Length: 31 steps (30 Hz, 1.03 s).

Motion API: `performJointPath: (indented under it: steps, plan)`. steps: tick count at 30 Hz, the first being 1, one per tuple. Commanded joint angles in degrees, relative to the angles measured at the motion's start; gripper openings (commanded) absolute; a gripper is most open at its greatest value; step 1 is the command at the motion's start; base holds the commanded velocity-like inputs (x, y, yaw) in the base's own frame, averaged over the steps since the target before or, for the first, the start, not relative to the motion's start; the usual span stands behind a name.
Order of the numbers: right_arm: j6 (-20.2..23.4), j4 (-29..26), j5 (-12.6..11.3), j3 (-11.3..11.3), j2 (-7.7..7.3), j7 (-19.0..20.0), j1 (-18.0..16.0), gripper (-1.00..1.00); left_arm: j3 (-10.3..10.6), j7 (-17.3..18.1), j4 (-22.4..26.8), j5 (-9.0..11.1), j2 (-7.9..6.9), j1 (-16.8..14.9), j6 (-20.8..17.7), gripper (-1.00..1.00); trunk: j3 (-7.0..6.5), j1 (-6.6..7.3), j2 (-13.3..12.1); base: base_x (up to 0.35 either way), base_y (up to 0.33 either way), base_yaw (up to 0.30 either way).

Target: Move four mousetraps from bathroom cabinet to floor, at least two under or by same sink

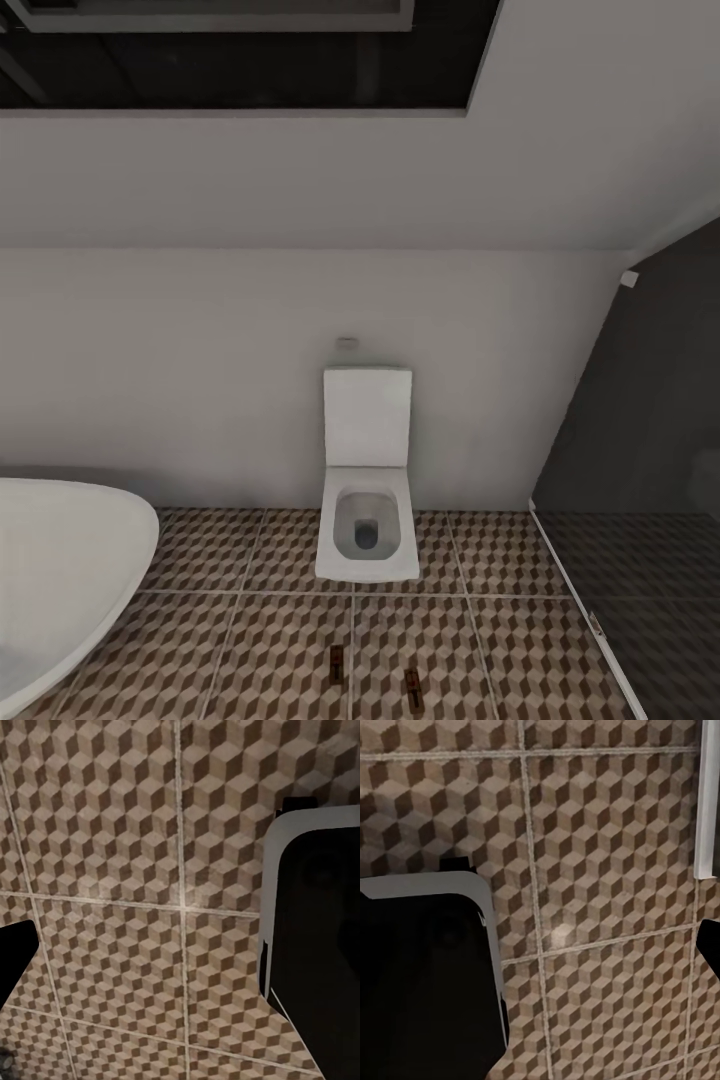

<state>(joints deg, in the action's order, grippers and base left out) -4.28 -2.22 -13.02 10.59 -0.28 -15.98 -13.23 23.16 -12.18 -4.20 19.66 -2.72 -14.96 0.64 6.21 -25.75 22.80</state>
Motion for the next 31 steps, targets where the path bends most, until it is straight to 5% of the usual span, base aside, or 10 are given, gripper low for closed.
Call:
performJointPath:
  steps: [1, 31]
  plan:
    - [-0.20, 0.03, -0.61, 0.48, 0.00, -0.11, -0.04, 1.00, 0.48, -0.04, -0.11, 0.47, 0.04, -0.07, 0.06, 1.00, 0.12, -0.03, 0.12, 0.000, 0.000, 0.000]
    - [-0.20, 0.03, -0.61, 0.48, 0.01, -0.10, -0.04, 1.00, 0.48, -0.04, -0.11, 0.47, 0.06, -0.07, 0.06, 1.00, 0.12, -0.03, 0.12, 0.000, 0.000, 0.000]
